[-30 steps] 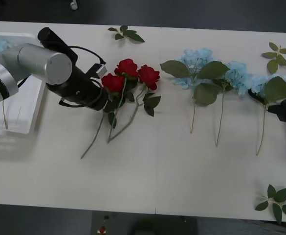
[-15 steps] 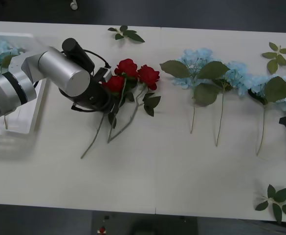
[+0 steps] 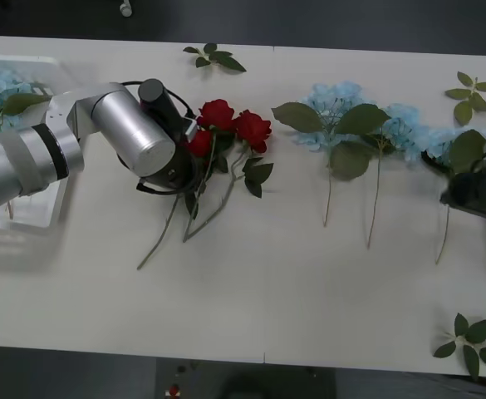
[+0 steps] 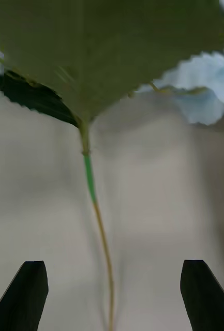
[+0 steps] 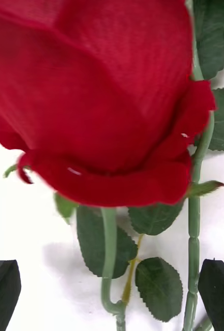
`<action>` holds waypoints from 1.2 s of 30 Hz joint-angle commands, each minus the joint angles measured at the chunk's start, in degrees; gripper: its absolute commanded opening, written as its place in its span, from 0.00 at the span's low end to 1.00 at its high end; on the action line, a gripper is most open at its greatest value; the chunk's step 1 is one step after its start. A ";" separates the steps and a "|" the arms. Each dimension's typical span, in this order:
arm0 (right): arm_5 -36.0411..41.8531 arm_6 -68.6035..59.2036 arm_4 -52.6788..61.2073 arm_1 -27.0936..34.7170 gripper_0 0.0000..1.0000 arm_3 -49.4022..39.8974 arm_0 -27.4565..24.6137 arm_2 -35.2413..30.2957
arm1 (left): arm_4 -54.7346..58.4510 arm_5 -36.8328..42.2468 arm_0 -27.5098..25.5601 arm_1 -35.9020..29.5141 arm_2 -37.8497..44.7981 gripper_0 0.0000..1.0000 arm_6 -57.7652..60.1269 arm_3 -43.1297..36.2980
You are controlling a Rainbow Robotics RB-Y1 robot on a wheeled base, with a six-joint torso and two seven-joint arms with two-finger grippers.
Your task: Put the red flowers into the right box and the blue flowers into the left box
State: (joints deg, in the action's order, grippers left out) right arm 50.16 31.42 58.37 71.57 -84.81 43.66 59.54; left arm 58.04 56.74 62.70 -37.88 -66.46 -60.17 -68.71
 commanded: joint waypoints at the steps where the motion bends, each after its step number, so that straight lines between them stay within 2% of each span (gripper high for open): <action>1: 1.78 4.62 -2.47 -2.05 0.75 2.63 0.99 -1.97 | -0.47 1.18 4.45 -0.26 0.98 1.00 1.55 1.21; 6: 2.04 7.26 -4.32 -3.19 0.75 5.36 0.99 -1.97 | -0.38 2.68 4.71 -1.14 1.77 1.00 1.46 1.30; 14: 2.39 13.67 -0.89 -3.72 0.75 7.20 0.91 -1.79 | -0.20 2.77 4.71 -3.42 2.48 1.00 0.75 1.30; 20: 2.39 14.81 -2.12 -6.97 0.75 9.49 0.99 -1.97 | -0.29 2.68 4.45 -5.09 2.48 1.00 0.32 1.39; 27: 2.39 16.66 -2.12 -10.49 0.75 13.27 0.99 -1.97 | -0.29 2.68 3.13 -4.13 2.48 1.00 0.40 1.30; 36: 1.87 17.71 -2.30 -11.63 0.75 15.11 0.91 -2.23 | -1.08 2.41 3.04 -1.84 0.98 1.00 0.49 2.36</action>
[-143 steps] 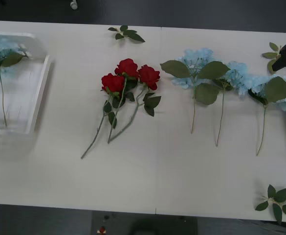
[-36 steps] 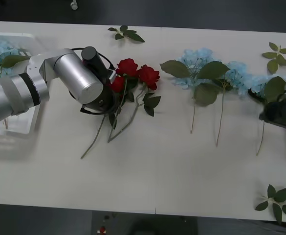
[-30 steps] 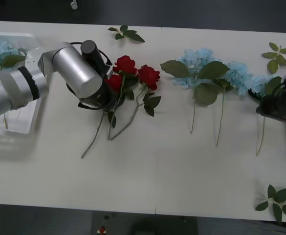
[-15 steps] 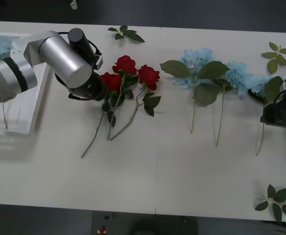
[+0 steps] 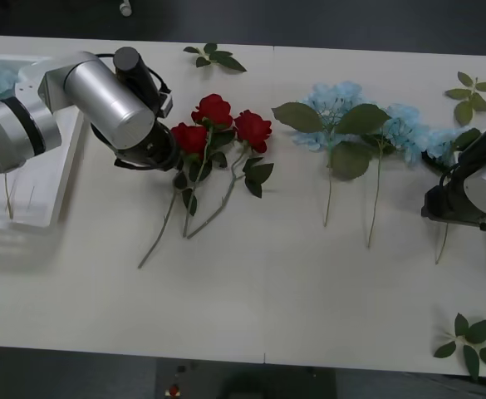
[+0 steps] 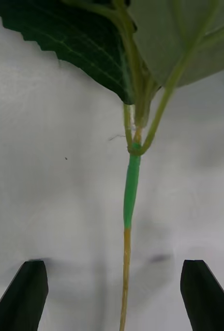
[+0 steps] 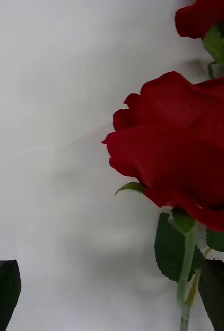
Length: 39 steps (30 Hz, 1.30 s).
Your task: Put the red flowers into the right box and the blue flowers into the left box
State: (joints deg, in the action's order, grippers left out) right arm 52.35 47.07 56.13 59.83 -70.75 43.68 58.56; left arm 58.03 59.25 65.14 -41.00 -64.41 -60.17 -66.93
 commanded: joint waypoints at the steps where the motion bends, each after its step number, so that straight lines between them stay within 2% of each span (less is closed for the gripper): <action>1: -0.32 2.06 -0.06 0.11 0.75 1.23 0.97 -1.25 | -1.26 -0.27 0.60 1.45 -1.33 1.00 0.58 0.66; 4: -0.32 2.41 -0.06 -0.33 0.75 2.11 0.88 -1.25 | -1.78 -1.68 0.60 2.51 -2.65 1.00 0.67 1.80; 8: -0.50 2.85 0.03 -1.12 0.66 3.43 0.97 -1.25 | -2.93 -2.65 0.60 4.09 -3.00 1.00 0.58 3.91; 10: -0.67 3.03 0.03 -1.38 0.32 3.87 0.97 -1.25 | -3.98 -2.65 0.60 4.97 -3.00 1.00 0.67 5.05; 11: -0.67 3.11 0.03 -1.47 0.00 3.96 0.97 -1.25 | -4.68 -2.65 0.60 5.76 -3.00 1.00 0.67 6.02; 23: -1.20 3.91 0.73 -1.47 0.00 4.13 0.97 -1.25 | -6.44 -5.28 0.60 9.80 -3.35 1.00 0.23 13.49; 24: -1.20 4.08 0.73 -1.38 0.00 4.13 0.88 -1.25 | -6.35 -5.37 0.60 9.80 -3.44 0.79 0.41 13.49; 25: -1.20 4.17 0.73 -1.38 0.00 4.13 0.88 -1.34 | -5.91 -5.37 0.60 9.71 -3.44 0.21 0.41 13.49; 26: -1.29 4.26 0.73 -1.20 0.00 4.13 0.88 -1.34 | -5.56 -5.37 0.60 9.71 -3.44 0.00 0.41 13.49; 39: -1.20 5.49 2.40 1.87 0.00 1.14 0.88 -1.43 | -5.39 -5.90 0.60 9.71 -3.44 0.00 0.23 13.40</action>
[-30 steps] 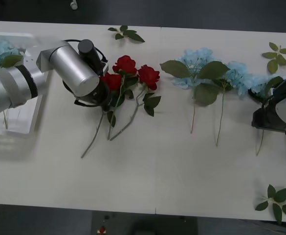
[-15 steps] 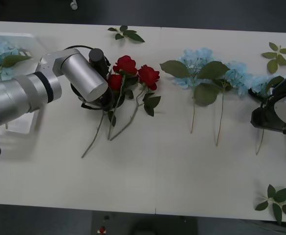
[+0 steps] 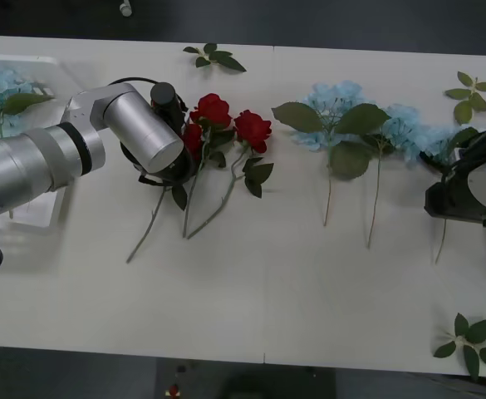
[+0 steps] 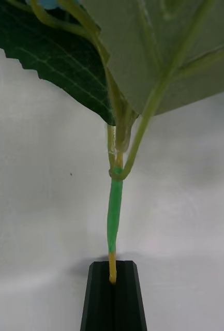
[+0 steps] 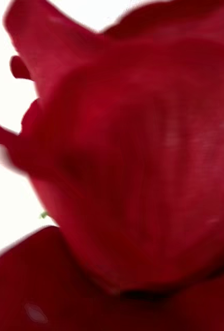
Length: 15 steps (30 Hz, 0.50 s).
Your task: Put the red flowers into the right box and the blue flowers into the left box
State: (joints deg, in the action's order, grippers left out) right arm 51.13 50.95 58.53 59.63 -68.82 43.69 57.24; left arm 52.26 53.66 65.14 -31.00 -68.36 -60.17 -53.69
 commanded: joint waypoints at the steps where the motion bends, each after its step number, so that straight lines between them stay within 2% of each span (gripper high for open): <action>1: -0.06 1.61 0.00 2.07 0.00 -0.79 0.87 -0.02 | 0.38 -0.31 0.61 -0.38 0.51 0.00 0.14 0.17; 6: -0.85 1.69 -0.09 2.07 0.00 -0.79 0.87 -0.02 | 2.67 0.39 0.78 -4.95 2.18 0.00 -4.43 -4.05; 7: -1.29 1.78 -0.17 2.07 0.05 -0.79 0.87 -0.02 | 4.25 0.92 0.78 -6.26 2.88 0.00 -6.19 -5.02; 8: -1.73 1.78 -0.52 2.07 0.24 -0.79 0.87 -0.02 | 5.66 1.62 0.78 -7.67 3.49 0.00 -8.29 -5.99; 9: -2.35 1.87 -0.96 2.07 0.52 -0.97 0.78 -0.02 | 7.24 2.59 0.78 -9.43 4.28 0.00 -10.23 -7.31; 10: -2.96 1.87 -1.23 2.07 0.71 -1.14 0.69 -0.02 | 8.38 3.47 0.78 -10.92 4.90 0.00 -11.63 -8.36; 11: -3.58 1.87 -1.49 2.16 0.86 -1.40 0.60 -0.02 | 9.44 4.35 0.78 -12.50 5.43 0.00 -12.95 -9.41; 12: -4.28 1.96 -1.49 2.34 0.97 -1.84 0.60 -0.02 | 10.93 5.58 0.78 -14.79 6.39 0.00 -14.97 -10.91; 15: -4.54 2.05 -1.14 2.69 1.00 -2.37 0.69 -0.02 | 13.83 8.13 0.69 -19.71 8.50 0.00 -19.46 -13.72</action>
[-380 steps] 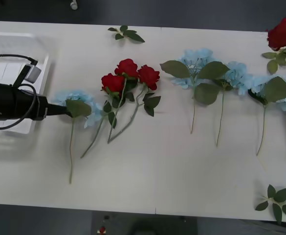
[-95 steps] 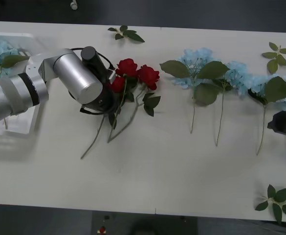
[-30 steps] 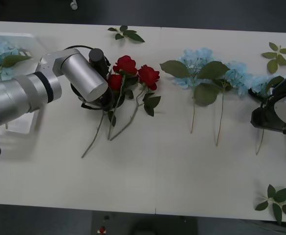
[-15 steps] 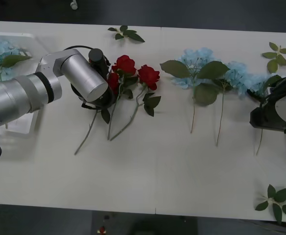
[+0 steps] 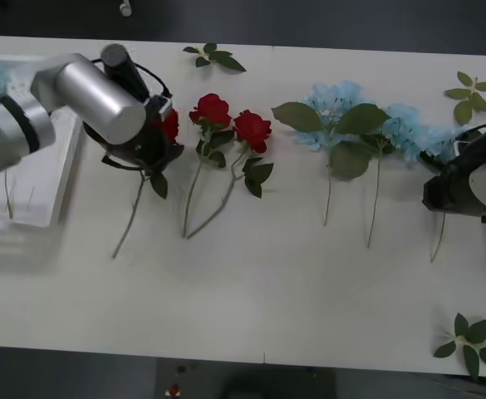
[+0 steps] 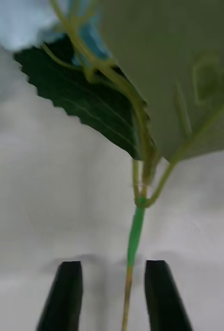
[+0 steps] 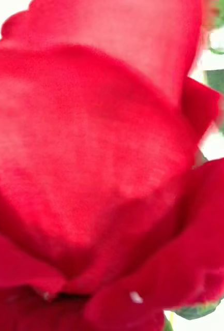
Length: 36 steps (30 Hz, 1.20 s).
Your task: Put the red flowers into the right box and the blue flowers into the left box
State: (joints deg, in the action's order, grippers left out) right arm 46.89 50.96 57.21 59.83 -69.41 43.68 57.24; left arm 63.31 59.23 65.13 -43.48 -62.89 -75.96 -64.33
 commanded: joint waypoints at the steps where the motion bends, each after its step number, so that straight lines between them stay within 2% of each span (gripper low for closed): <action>1: -0.31 2.04 0.27 2.66 1.00 -1.96 0.70 -0.11 | 3.66 3.53 0.79 -8.82 4.35 0.00 -5.52 -3.70; 5: -0.05 2.13 0.88 4.25 1.00 -3.10 0.70 -0.20 | 7.35 8.36 0.79 -12.59 9.54 0.00 -12.20 -5.02; 10: 4.17 3.27 3.78 9.87 1.00 -9.43 0.88 -1.52 | 13.68 12.40 0.00 -14.53 18.06 0.00 -19.49 -5.90; 11: 6.72 4.50 6.42 12.95 1.00 -13.29 0.88 -2.84 | 16.23 12.40 -1.59 -14.44 22.63 0.00 -23.01 -5.90; 15: 12.61 9.78 15.03 19.01 1.00 -19.97 0.88 -7.32 | 22.91 11.79 -6.95 -12.07 33.79 0.00 -32.15 -6.07; 21: 16.21 17.42 30.50 23.14 1.00 -22.96 0.88 -14.09 | 38.90 10.91 -15.21 -8.73 45.31 0.00 -48.94 -6.07; 28: 14.98 29.37 52.03 26.04 1.00 -22.26 -0.44 -17.43 | 63.42 10.73 -21.63 -3.98 47.59 0.00 -63.79 -5.46; 30: 12.79 34.91 62.32 26.83 1.00 -20.85 -2.46 -17.43 | 66.94 10.73 -22.50 -2.14 47.59 0.00 -66.87 -5.46; 33: 10.68 49.77 77.96 27.62 1.00 -18.65 -6.95 -17.43 | 70.63 10.65 -23.47 1.12 47.68 0.00 -70.12 -5.46; 36: 10.85 58.29 83.32 27.80 1.00 -18.39 -10.11 -17.43 | 72.74 9.50 -24.26 3.93 47.59 0.00 -72.67 -5.46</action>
State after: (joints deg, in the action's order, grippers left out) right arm 57.53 103.07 137.27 85.84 -88.21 36.60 40.26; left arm 134.10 70.14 40.64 -41.24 -15.66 -142.29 -69.22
